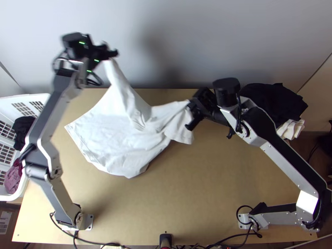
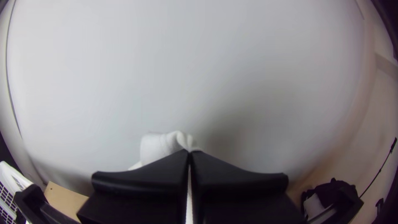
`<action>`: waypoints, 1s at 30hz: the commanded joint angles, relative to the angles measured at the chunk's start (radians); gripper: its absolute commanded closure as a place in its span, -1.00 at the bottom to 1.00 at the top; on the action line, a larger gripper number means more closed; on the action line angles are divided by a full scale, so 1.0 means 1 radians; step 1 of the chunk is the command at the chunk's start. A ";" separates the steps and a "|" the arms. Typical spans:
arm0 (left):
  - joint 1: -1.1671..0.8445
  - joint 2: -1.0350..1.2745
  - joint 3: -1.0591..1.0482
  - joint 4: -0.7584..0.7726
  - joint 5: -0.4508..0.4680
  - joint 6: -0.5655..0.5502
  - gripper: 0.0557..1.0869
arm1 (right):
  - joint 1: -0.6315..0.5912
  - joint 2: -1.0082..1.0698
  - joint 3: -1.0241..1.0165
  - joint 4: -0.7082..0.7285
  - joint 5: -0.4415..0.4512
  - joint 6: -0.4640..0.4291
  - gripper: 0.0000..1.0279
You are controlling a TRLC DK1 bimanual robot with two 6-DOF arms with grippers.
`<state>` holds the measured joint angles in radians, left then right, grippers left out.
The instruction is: Fold the t-shirt
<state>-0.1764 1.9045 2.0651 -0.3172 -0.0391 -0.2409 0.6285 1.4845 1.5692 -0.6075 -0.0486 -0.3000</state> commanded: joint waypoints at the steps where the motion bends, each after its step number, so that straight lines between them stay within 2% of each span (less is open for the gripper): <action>1: -0.120 0.146 0.000 0.066 -0.005 0.041 0.93 | -0.141 -0.061 -0.241 0.064 -0.025 0.015 0.95; 7: -0.183 0.232 0.006 0.107 -0.004 0.051 0.93 | -0.263 -0.107 -0.408 0.106 -0.045 0.019 0.95; 12: -0.238 0.271 0.016 0.113 0.004 0.051 0.93 | -0.316 -0.168 -0.532 0.141 -0.051 0.047 0.95; 17: -0.293 0.329 0.030 0.133 0.005 0.086 0.93 | -0.360 -0.213 -0.584 0.141 -0.053 0.070 0.95; 24: -0.334 0.458 0.188 0.115 0.002 0.104 0.93 | -0.467 -0.342 -0.693 0.123 -0.053 0.084 0.95; 30: -0.318 0.465 0.179 0.112 -0.038 0.100 0.91 | -0.507 -0.428 -0.752 0.072 -0.057 0.081 0.95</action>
<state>-0.4938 2.3299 2.2158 -0.2001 -0.0475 -0.1440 0.1799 1.1488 0.8932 -0.4973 -0.1024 -0.2203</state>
